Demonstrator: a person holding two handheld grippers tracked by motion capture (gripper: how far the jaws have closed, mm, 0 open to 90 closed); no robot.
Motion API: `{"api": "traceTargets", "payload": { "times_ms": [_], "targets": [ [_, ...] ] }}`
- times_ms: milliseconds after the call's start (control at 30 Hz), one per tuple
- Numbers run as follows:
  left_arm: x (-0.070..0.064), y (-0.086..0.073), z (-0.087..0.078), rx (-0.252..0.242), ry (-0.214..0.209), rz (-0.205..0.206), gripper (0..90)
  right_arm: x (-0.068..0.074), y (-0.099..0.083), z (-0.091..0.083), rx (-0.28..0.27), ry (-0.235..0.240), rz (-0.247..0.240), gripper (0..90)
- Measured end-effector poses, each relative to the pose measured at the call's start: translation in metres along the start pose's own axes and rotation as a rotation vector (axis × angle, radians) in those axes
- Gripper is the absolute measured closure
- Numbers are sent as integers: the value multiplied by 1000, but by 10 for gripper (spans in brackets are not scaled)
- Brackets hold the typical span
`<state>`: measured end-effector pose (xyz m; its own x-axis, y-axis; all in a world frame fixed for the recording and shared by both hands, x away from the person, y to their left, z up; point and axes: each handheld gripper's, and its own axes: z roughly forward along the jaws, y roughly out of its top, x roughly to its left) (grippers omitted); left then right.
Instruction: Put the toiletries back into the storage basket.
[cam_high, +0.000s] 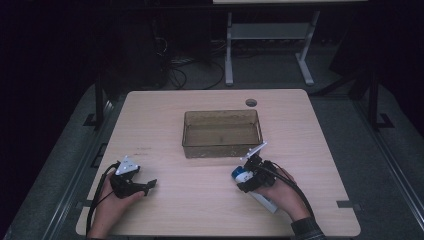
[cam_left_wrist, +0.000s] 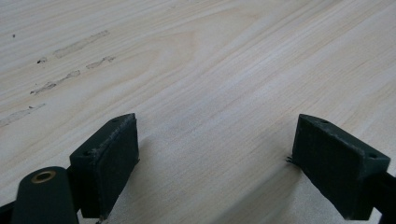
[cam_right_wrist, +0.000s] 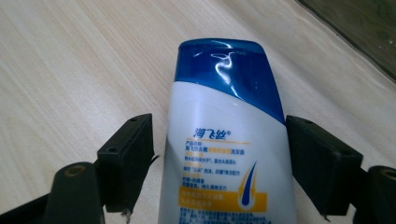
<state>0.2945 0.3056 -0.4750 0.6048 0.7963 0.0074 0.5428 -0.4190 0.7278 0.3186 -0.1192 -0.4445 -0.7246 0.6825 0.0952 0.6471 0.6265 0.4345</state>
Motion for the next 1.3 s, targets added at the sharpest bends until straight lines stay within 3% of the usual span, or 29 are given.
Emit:
{"api": "traceTargets", "payload": {
  "times_ms": [300, 767, 1067, 1300],
  "targets": [
    [0, 0, 0, -1, 0, -1, 133, 1, -1, 5, 30, -29, -13, 297],
    [0, 0, 0, -1, 0, -1, 133, 1, -3, 0, 5, -27, -15, 332],
    [0, 0, 0, -1, 0, -1, 133, -4, -8, -13, -72, -15, 1, 334],
    [0, 0, 0, 0, 0, 0, 133, -9, -12, -29, -170, -6, 26, 336]
  ]
}}
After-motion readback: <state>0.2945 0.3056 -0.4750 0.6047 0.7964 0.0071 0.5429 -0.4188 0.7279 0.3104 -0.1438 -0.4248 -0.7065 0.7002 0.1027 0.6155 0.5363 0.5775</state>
